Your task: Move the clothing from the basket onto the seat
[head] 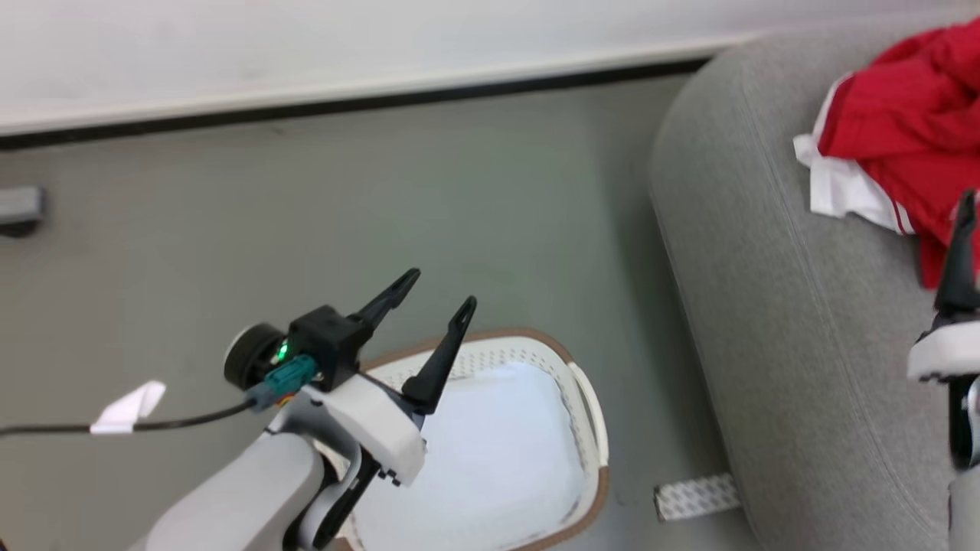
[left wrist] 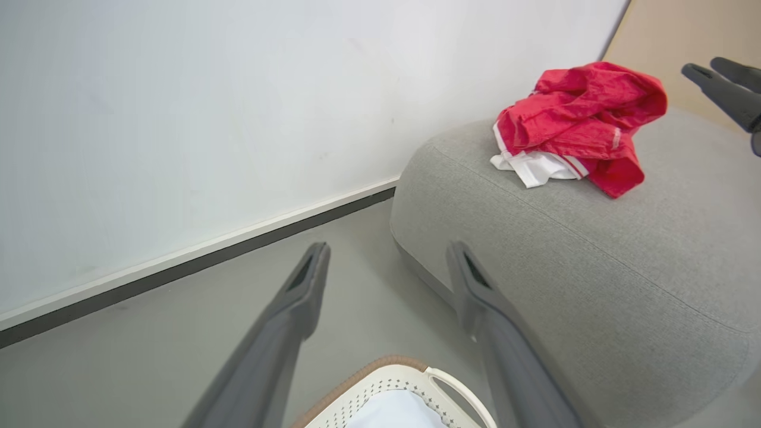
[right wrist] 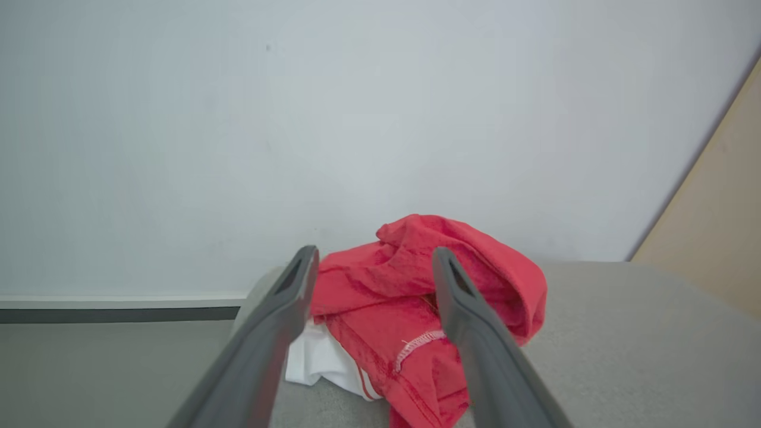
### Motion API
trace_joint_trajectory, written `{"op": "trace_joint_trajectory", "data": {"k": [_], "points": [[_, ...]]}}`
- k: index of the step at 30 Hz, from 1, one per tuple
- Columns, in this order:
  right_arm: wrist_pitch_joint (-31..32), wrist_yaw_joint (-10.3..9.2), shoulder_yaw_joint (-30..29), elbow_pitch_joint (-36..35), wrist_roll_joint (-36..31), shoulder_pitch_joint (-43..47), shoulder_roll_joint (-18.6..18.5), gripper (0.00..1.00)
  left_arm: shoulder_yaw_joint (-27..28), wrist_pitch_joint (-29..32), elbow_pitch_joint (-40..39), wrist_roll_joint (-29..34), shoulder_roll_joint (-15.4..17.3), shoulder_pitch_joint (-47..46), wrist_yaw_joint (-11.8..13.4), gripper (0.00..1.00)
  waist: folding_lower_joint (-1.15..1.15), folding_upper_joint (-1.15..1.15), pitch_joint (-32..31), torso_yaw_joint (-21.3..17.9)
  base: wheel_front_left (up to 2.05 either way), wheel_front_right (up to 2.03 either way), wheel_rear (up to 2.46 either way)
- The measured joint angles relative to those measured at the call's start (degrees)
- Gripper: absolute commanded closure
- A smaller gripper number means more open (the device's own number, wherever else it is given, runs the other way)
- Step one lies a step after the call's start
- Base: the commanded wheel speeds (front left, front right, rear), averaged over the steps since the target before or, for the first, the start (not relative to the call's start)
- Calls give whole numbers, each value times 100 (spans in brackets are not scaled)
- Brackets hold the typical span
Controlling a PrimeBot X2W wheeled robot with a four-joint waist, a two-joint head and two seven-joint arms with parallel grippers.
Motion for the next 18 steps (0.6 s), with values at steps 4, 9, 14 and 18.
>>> {"op": "trace_joint_trajectory", "data": {"k": [4, 9, 14, 18], "points": [[0, 0, 477, -368, 200, 486, -1, 0, 97, -225, 175, -147, -75, 269, 69, 0, 0, 0, -297, 251, 0, 0, 0], [-1, 0, 992, -714, 506, 1033, -2, 0, 281, -499, 391, -339, -202, 667, 125, 0, 0, 0, -626, 629, 0, 0, 0], [-1, 0, 1393, -915, 523, 1592, 4, 0, 597, -624, 650, -383, -272, 1167, 182, 0, 0, 0, -940, 975, 0, 0, 0], [-2, 0, 1627, -935, 682, 2011, 7, 0, 1038, -643, 656, -225, -379, 1621, 143, 0, 0, 0, -1206, 1164, 0, 0, 0]]}}
